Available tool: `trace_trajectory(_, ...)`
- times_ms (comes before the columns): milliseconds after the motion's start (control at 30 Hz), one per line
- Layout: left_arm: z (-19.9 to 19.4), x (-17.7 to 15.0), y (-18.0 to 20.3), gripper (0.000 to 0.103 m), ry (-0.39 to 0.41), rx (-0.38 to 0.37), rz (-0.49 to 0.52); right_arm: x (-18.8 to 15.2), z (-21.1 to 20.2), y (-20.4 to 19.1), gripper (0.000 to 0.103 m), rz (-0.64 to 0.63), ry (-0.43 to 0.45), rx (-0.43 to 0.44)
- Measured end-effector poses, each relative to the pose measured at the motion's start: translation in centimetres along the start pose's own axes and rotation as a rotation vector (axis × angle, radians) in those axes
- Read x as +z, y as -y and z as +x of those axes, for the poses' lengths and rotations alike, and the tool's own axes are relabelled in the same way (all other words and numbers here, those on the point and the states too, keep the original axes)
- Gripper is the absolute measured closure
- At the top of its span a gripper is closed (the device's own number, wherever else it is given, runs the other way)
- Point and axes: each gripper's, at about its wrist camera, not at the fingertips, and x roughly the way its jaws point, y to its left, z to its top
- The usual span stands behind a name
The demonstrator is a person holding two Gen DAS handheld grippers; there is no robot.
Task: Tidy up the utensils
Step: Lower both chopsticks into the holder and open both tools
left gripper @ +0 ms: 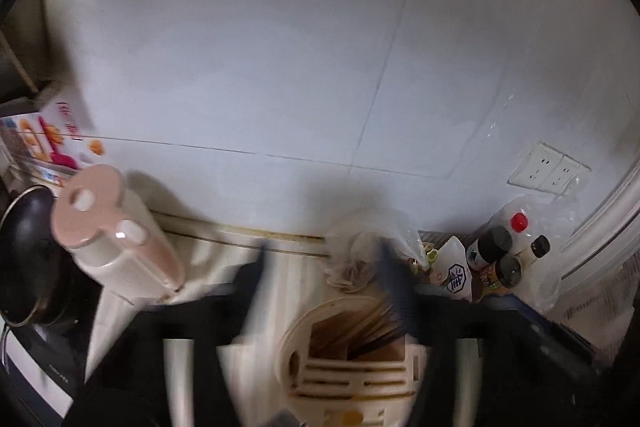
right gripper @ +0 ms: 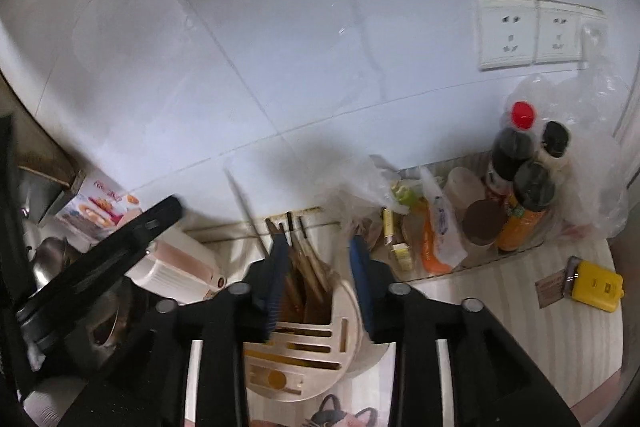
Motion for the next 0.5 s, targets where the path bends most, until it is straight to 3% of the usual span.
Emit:
trace_trajectory(133, -2.7, -1.5, -1.8, 0.016, 0.029, 0.03, -0.003, -1.2, -1.4, 0.9, 0.055, -0.005, 0.021, -0.064)
trace_trajectory(200, -3.3, -2.7, -2.5, 0.0, 0.033, 0.068, 0.006, -1.9, -2.0, 0.9, 0.049, -0.023, 0.034, -0.112)
trace_trajectory(300, -3.4, -4.8, -2.5, 0.0, 0.034, 0.121, 0.064, -3.7, -2.4, 0.7, 0.036, -0.061, 0.032, -0.176)
trace_trajectory(433, -3.2, -7.0, -3.0, 0.0, -0.002, 0.139, 0.092, -6.3, -3.0, -0.3, 0.01, -0.111, 0.033, -0.246)
trace_trajectory(500, -3.4, -8.0, -3.0, 0.0, -0.007, 0.135, 0.1, -7.5, -3.5, -0.8, 0.006, -0.13, 0.043, -0.29)
